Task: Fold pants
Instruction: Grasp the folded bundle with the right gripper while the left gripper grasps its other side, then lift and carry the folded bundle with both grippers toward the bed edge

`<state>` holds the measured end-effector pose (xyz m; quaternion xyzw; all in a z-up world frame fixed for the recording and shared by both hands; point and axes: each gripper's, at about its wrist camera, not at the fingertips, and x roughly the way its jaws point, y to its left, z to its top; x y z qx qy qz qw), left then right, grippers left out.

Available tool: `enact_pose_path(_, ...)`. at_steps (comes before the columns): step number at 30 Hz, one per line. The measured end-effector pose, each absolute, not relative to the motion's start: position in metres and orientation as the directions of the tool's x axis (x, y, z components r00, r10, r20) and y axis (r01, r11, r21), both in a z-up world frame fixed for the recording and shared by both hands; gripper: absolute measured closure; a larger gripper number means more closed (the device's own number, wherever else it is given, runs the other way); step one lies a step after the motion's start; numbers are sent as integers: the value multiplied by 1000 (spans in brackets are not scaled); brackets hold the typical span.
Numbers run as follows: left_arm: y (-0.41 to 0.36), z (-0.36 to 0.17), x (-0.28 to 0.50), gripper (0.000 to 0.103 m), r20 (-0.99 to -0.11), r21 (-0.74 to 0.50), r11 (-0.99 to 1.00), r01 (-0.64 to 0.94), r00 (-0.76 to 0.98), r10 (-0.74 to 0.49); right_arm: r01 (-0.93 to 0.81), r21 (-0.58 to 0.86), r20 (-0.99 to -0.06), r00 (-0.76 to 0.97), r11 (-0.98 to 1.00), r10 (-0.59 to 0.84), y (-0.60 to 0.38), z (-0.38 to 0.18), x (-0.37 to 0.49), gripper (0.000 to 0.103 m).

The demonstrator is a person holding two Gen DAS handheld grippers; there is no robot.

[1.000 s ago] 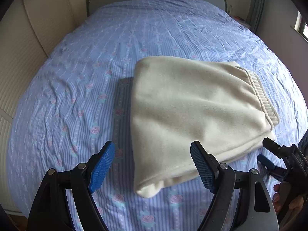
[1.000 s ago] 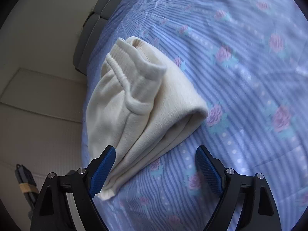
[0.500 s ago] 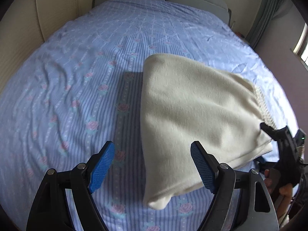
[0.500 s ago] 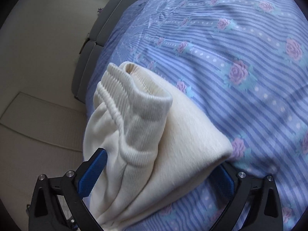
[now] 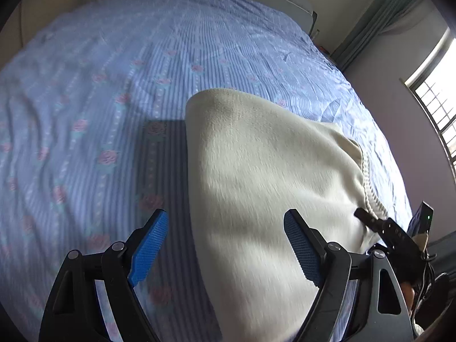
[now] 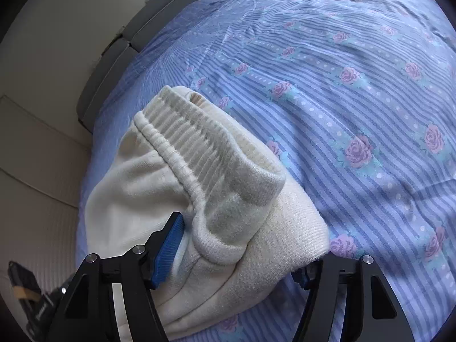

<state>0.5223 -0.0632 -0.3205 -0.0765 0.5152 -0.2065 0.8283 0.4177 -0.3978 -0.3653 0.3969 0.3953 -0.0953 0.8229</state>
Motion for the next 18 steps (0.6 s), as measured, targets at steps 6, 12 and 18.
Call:
enact_pose_path(6,-74,-335,552,20,-827,-351,882,313,338,-449,490,530,-766,627,693,143,-398,-365,412,38)
enact_pose_path(12,-79,-351,571,20,-822,-389,860,329,297,-486,505,491,-794,595,710,126,-395,-363,418,38)
enact_pose_path(18,-82,-362,585,20,-806,-419,831,365,272,-525,511,473,-808,576,718,123,-393,-362,414,37)
